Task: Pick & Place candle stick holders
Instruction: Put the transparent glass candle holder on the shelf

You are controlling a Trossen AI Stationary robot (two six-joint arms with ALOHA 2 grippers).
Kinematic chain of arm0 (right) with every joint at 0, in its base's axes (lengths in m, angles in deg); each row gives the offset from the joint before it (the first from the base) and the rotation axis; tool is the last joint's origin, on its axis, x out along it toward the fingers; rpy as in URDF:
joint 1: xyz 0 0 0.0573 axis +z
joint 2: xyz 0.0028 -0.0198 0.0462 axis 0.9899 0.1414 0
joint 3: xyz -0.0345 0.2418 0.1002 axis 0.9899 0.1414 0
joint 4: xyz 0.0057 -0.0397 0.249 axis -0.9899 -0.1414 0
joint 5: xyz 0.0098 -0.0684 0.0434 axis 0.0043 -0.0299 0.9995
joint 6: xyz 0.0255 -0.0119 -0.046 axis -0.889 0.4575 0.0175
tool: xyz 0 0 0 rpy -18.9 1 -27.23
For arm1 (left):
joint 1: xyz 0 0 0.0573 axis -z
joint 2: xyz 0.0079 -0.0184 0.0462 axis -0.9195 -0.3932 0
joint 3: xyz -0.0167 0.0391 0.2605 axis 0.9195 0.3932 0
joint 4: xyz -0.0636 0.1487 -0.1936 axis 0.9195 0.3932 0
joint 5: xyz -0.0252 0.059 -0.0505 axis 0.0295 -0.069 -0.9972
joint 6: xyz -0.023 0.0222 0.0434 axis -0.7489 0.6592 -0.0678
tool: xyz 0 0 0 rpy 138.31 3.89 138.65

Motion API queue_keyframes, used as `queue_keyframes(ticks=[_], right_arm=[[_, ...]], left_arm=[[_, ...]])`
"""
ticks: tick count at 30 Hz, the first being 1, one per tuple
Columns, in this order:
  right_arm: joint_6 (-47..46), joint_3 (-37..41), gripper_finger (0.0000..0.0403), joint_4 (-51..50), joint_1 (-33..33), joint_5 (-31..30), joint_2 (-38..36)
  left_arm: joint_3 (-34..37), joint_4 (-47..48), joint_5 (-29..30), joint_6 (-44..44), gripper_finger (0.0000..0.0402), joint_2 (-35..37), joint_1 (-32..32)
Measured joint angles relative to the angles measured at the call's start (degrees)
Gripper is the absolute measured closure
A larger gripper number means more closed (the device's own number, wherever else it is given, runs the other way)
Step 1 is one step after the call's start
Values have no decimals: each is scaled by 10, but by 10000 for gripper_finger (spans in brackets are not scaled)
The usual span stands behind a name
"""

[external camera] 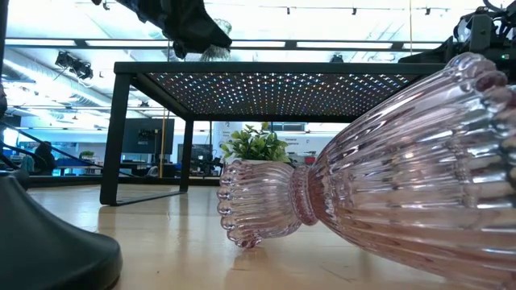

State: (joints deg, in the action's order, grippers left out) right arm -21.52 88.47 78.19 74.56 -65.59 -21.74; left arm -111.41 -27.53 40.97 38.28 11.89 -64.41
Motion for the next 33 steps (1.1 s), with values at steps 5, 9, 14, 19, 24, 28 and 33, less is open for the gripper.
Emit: queue_keyframes(ticks=[5,9,14,19,24,28,33], right_arm=[[0,0,340,0,0,0,0],[0,0,340,0,0,0,0],[0,0,340,-1,0,0,0],[2,0,340,-1,0,0,0],[2,0,340,-1,0,0,0],[2,0,340,-3,0,0,0],[1,0,340,-6,0,0,1]], left_arm=[[0,1,13,4,274,-15,-5],[0,6,13,4,274,-15,-18],[2,16,11,0,274,-15,-34],[3,19,-7,-14,274,-21,-36],[1,23,-4,-16,274,-37,-36],[1,16,-2,-18,274,-43,-36],[1,18,-3,-23,274,-44,-36]])
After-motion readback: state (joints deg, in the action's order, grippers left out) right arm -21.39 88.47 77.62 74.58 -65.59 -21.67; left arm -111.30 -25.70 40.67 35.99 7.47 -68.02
